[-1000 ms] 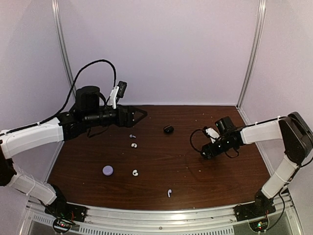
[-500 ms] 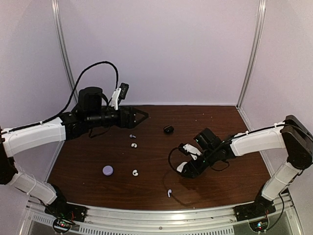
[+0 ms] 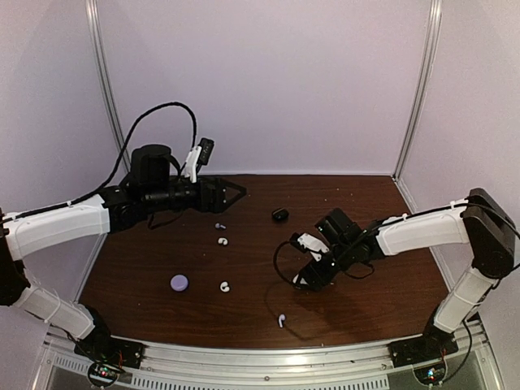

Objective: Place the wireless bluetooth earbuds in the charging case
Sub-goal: Pick up the charging case from the center of the board.

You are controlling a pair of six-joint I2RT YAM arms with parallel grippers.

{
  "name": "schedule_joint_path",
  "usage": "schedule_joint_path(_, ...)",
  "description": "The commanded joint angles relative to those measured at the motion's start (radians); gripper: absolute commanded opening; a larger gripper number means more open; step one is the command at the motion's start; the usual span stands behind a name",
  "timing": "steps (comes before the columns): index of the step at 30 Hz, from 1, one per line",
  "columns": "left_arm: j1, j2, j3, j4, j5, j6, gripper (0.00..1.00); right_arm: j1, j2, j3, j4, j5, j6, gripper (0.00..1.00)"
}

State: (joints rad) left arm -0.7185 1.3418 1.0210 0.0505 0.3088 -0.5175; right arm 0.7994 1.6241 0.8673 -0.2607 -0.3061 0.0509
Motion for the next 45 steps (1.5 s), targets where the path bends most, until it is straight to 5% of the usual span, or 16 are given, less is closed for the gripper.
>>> schedule_joint_path(1,0.01,-0.002,-0.001,0.027,-0.017,0.001,0.98,0.018,0.048,0.029,0.032,0.056,-0.002,0.78)
schedule_joint_path(13,0.01,-0.008,-0.035,0.042,-0.058,-0.008,0.98,0.063,0.117,0.05,0.04,0.158,0.027,0.64)
schedule_joint_path(25,0.01,-0.022,-0.057,0.038,-0.085,-0.007,0.98,0.081,0.149,0.06,0.068,0.187,0.043,0.8)
schedule_joint_path(32,0.01,-0.016,-0.062,0.04,-0.091,-0.009,0.98,0.081,0.174,0.079,0.063,0.196,0.036,0.69)
schedule_joint_path(45,0.052,-0.086,-0.202,0.085,-0.059,-0.039,0.97,0.088,-0.047,-0.014,0.237,0.221,-0.026,0.62)
